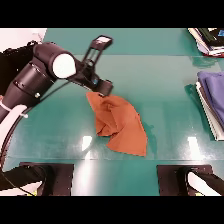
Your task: Fold the shirts.
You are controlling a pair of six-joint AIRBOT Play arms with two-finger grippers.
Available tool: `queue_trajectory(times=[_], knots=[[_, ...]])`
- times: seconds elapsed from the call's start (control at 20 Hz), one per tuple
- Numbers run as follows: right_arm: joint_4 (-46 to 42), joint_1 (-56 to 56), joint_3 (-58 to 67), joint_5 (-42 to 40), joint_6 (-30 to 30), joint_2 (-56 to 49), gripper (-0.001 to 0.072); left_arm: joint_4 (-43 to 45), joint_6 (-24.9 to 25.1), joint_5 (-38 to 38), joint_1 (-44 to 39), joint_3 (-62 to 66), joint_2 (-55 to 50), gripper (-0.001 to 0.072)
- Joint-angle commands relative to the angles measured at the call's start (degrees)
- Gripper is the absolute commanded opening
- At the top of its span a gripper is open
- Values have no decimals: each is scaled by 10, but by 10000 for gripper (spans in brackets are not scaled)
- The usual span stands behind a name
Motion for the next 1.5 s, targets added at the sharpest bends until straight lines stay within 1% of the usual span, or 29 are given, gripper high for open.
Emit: queue_trajectory(times=[0.0,0.1,0.25,0.4,0.6,0.7,0.8,0.85,0.9,0.95,1.1,1.2,1.3,1.35,1.4,1.45], knots=[[0,0,0,4,0,0,14,-10,5,-40,85,-40,-4,543],[0,0,0,4,0,0,14,-51,5,-27,110,-109,-4,543],[0,0,0,4,0,0,14,-101,6,22,112,-220,-4,543],[0,0,0,3,0,0,14,-186,35,83,112,-316,-4,543],[0,0,0,2,0,0,14,-301,98,149,111,-391,-5,542],[0,0,0,2,0,0,14,-333,110,179,111,-410,-5,542],[0,0,0,4,1,0,14,-338,110,193,111,-413,-5,540],[0,0,0,6,1,0,14,-338,110,196,111,-413,-5,368],[0,0,0,13,1,0,14,-338,110,198,111,-412,-5,74],[-1,0,-1,26,1,0,14,-335,110,196,112,-407,-4,33],[-41,0,-19,109,14,-4,14,-281,109,155,112,-353,-3,25],[-73,0,-96,141,28,8,14,-243,109,127,112,-304,-4,26],[-75,0,-217,138,28,26,24,-239,109,119,112,-266,-4,25],[-71,2,-286,138,28,31,212,-239,109,121,112,-254,-4,25],[-68,7,-350,138,28,31,423,-239,109,122,112,-248,-4,25],[-65,16,-412,136,28,28,450,-239,109,126,112,-246,-4,25]])
